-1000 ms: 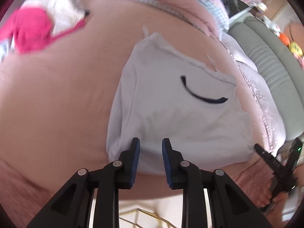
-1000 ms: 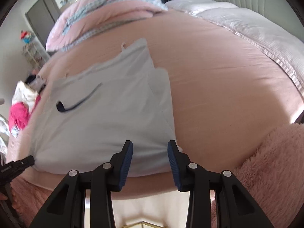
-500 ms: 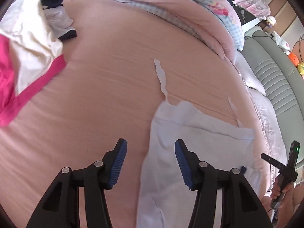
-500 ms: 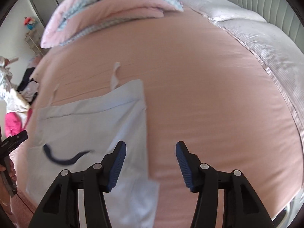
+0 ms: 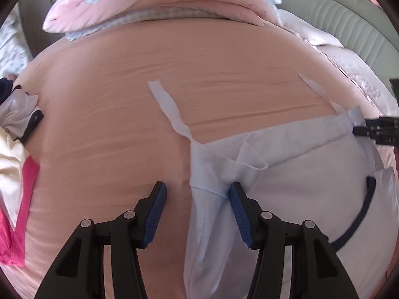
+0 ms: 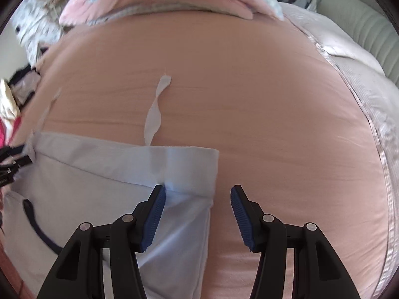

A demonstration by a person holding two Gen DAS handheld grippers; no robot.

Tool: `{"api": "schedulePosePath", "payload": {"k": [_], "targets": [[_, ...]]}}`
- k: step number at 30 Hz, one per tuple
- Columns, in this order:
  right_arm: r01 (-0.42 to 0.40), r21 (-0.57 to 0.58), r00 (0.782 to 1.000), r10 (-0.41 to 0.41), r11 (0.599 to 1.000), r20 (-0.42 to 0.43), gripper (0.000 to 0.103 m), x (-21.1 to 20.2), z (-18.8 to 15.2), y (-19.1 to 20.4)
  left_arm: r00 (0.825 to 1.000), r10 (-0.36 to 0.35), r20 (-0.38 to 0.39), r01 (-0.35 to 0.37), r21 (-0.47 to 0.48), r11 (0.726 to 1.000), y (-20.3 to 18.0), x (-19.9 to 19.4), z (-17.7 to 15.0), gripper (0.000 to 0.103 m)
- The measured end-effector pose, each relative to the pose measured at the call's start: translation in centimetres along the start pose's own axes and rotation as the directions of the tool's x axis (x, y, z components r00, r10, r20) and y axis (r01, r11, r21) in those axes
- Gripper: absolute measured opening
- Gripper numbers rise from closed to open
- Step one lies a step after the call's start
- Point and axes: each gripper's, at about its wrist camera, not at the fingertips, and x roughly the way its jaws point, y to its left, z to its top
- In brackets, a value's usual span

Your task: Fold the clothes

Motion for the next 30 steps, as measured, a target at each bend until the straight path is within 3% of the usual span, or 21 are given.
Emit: {"api": "schedulePosePath", "payload": {"k": [2,4,5,6,7,9,11,13,16,18,20,22,26,30], "targets": [[0.008,0.007,1.0,-0.008,1.0,-0.002,0.055,0.6,0.2,0.1,0.993,0.118,0.02,-0.117,-0.041,0.992,1.1,-0.2,0.1,0.05],[0.007,0.019,1.0,-0.008,1.0,0.011,0.057,0.6,0.2,-0.1,0.984,0.178,0.021,-0.175,-0.093,0.98,2.9,-0.4,-0.1,0.05],[0.014,0.024,1.0,-0.015,1.0,0.012,0.06,0.5,0.1,-0.2,0.977,0.214,0.013,-0.211,-0.119,0.97,3.8,-0.4,-0.2,0.048],[0.025,0.03,1.0,-0.025,0.999,0.015,0.06,0.4,0.0,-0.4,0.959,0.285,0.002,-0.282,-0.146,0.948,4.7,-0.6,-0.4,0.041],[0.035,0.037,0.999,-0.036,0.999,0.019,0.06,0.1,-0.1,-0.6,0.969,0.248,0.018,-0.24,-0.184,0.953,5.3,-1.3,-0.5,0.036],[0.039,0.065,0.998,-0.043,0.997,0.048,0.06,-0.9,-0.4,-1.1,0.984,0.169,0.054,-0.15,-0.253,0.956,6.4,-2.5,-0.6,0.036],[0.031,0.09,0.994,-0.04,0.995,0.104,0.06,-2.3,-0.6,-1.5,0.996,-0.007,0.084,0.028,-0.246,0.969,5.6,-2.9,-0.5,0.038],[0.038,0.091,0.988,-0.051,0.995,0.147,0.063,-3.2,-0.6,-1.5,0.995,-0.046,0.085,0.062,-0.197,0.978,4.2,-2.6,-0.4,0.038],[0.018,0.111,0.994,-0.029,0.994,0.102,0.063,-2.3,-0.4,-2.1,0.998,-0.05,0.039,0.056,-0.175,0.983,2.9,-0.8,-0.1,0.038],[-0.061,0.138,0.997,0.053,0.989,0.06,0.063,-1.3,-0.2,-2.5,0.998,-0.066,-0.003,0.065,-0.177,0.982,2.6,0.6,0.2,0.039],[-0.118,0.138,0.993,0.115,0.983,0.03,0.063,-0.5,-0.5,-2.4,0.999,-0.03,0.022,0.033,-0.147,0.989,1.9,0.8,0.3,0.039],[-0.1,0.09,0.994,0.096,0.991,0.051,0.063,-0.4,-0.8,-1.8,0.999,-0.015,0.031,0.02,-0.147,0.989,1.9,1.1,0.4,0.039],[-0.092,0.128,0.993,0.081,0.987,0.088,0.055,-0.4,-0.8,-2.3,0.999,-0.013,0.048,0.023,-0.219,0.976,3.2,1.0,1.1,0.023],[-0.226,0.098,0.973,0.221,0.969,0.063,0.054,-0.3,0.1,-1.3,0.996,-0.084,0.023,0.087,-0.164,0.983,1.9,1.0,2.2,0.016]]}}
